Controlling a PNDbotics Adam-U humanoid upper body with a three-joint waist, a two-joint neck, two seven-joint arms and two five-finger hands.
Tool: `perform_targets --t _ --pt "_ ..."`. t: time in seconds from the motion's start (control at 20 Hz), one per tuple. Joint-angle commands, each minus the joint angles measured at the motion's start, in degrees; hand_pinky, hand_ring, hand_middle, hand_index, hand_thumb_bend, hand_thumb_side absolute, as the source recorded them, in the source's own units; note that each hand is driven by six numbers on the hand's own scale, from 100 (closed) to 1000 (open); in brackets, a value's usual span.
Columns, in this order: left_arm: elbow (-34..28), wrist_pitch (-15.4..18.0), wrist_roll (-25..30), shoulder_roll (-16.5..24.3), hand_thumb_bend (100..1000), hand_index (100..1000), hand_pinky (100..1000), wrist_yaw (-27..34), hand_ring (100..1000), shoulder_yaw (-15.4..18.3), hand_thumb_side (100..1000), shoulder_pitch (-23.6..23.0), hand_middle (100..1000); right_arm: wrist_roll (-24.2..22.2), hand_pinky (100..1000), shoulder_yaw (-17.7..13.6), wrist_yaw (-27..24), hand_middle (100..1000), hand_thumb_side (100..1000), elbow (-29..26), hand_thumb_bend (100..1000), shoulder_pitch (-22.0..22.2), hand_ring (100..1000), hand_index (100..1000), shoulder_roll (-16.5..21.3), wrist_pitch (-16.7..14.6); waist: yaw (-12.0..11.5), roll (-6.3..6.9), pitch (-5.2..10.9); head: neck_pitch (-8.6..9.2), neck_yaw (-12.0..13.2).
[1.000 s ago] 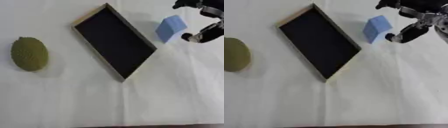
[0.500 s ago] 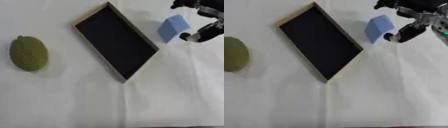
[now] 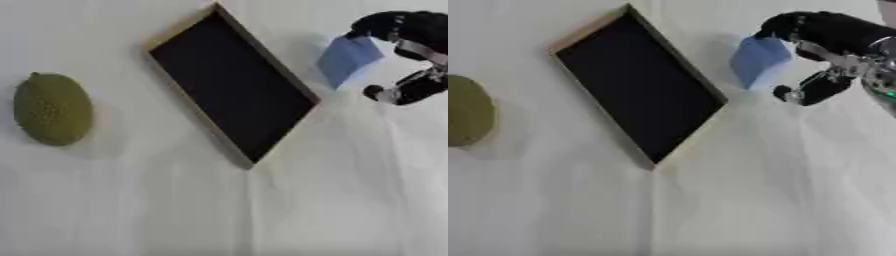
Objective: Pick up objects on the table and place them in the box.
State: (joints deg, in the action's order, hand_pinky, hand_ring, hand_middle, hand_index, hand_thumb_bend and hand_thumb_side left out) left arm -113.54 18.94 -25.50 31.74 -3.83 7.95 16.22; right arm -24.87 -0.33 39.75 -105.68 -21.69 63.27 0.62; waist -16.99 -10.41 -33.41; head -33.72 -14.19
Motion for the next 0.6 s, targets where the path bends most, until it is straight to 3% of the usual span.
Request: perform_targets --t 0.05,0.35,0.6 --pt "-1.05 -0.11 -0.03 0.97 100 840 878 0.11 788 0.84 707 0.23 783 -1.25 910 -0.47 1.51 908 100 -0.16 399 -0.19 974 936 0.88 -0.53 -0.1 0.42 0.89 0.42 -0.18" --pt "-1.05 -0.17 0.0 0.94 100 836 879 0.06 789 0.99 705 -0.05 783 2.81 906 -1.17 -1.71 897 100 -1.85 394 -0.67 951 925 0.4 0.58 0.05 0.57 0.66 0.14 -0.3" --pt "-1.05 -0.24 0.03 1.0 100 834 879 -0.16 789 1.14 705 -0.45 784 7.49 902 -4.54 -6.82 880 100 -6.09 377 -0.41 929 913 1.0 2.87 0.75 0.76 1.08 -0.33 0.14"
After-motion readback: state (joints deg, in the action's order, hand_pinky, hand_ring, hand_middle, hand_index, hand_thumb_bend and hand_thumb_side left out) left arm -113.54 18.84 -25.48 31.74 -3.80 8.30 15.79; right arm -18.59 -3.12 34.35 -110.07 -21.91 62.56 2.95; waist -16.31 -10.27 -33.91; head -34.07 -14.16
